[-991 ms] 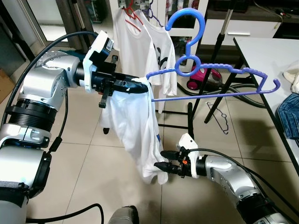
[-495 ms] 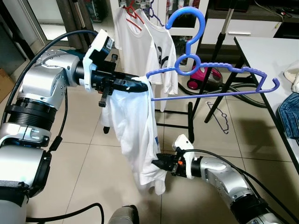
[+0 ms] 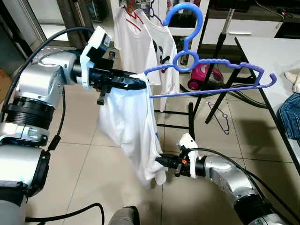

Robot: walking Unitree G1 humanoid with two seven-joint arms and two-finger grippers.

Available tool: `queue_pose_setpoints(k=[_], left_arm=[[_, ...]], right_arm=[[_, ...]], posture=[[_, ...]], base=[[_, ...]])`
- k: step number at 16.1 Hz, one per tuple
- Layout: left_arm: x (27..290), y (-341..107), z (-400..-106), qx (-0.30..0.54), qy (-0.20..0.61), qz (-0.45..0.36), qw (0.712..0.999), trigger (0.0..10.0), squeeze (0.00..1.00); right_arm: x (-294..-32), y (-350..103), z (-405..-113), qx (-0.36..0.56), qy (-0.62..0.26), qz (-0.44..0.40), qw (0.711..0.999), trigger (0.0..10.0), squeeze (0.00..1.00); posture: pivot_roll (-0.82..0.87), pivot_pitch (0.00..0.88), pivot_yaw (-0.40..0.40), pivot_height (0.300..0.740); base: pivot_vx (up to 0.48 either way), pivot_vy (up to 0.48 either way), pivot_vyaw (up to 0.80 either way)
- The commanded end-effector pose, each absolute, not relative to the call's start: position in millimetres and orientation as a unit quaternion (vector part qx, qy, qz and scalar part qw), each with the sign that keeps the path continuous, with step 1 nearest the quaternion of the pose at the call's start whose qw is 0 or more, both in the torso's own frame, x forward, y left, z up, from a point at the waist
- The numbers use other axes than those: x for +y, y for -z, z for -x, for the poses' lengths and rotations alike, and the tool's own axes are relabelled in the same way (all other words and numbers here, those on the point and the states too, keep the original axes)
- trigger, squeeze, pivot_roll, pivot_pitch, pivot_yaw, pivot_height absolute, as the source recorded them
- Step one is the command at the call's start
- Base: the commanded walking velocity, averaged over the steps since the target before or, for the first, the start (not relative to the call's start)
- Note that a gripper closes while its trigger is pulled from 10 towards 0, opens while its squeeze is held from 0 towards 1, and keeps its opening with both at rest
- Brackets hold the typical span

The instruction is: Hang hanger

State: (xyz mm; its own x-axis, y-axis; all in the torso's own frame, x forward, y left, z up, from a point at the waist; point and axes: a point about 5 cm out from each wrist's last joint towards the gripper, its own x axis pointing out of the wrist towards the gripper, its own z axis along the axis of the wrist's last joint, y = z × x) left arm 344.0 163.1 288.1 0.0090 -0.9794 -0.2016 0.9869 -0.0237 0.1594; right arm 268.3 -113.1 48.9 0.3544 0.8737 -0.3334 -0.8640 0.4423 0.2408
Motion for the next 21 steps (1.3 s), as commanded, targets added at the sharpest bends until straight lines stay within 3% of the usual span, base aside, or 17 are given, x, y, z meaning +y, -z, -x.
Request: queue_pose_setpoints(k=[1,5,8,13,16,21], left_arm=[[170,-300,-343,-0.002,0.693,-0.144,0.706,0.0,0.0],[185,-298,-337,0.008,0.683,-0.137,0.717,0.0,0.0],[194,-279,-321,0.033,0.689,-0.106,0.716,0.0,0.0],[201,-253,-289,0.067,0.692,-0.068,0.715,0.0,0.0],[215,-235,-276,0.09,0.664,-0.072,0.739,0.0,0.0],[230,-227,-263,0.115,0.635,-0.081,0.76,0.0,0.0]], right_arm=[[-117,-54,-268,0.198,-0.53,-0.022,0.824,0.0,0.0],[-136,-64,-268,0.173,-0.515,-0.028,0.839,0.0,0.0],[-186,-95,-281,0.103,-0.428,-0.063,0.896,0.0,0.0],[-237,-129,-288,0.036,-0.354,-0.095,0.93,0.0,0.0],[-254,-142,-279,0.025,-0.375,-0.114,0.92,0.0,0.0],[-268,-150,-254,0.089,-0.492,-0.145,0.854,0.0,0.0]], posture=[[0.1,0.106,0.057,0.74],[0.1,0.091,0.059,0.74],[0.1,0.064,0.055,0.74],[0.08,0.022,0.055,0.74],[0.09,0.007,0.045,0.74],[0.08,0.0,0.038,0.74]], base=[[0.0,0.0,0.0],[0.0,0.0,0.0],[0.0,0.0,0.0],[0.0,0.0,0.0],[0.0,0.0,0.0],[0.0,0.0,0.0]])
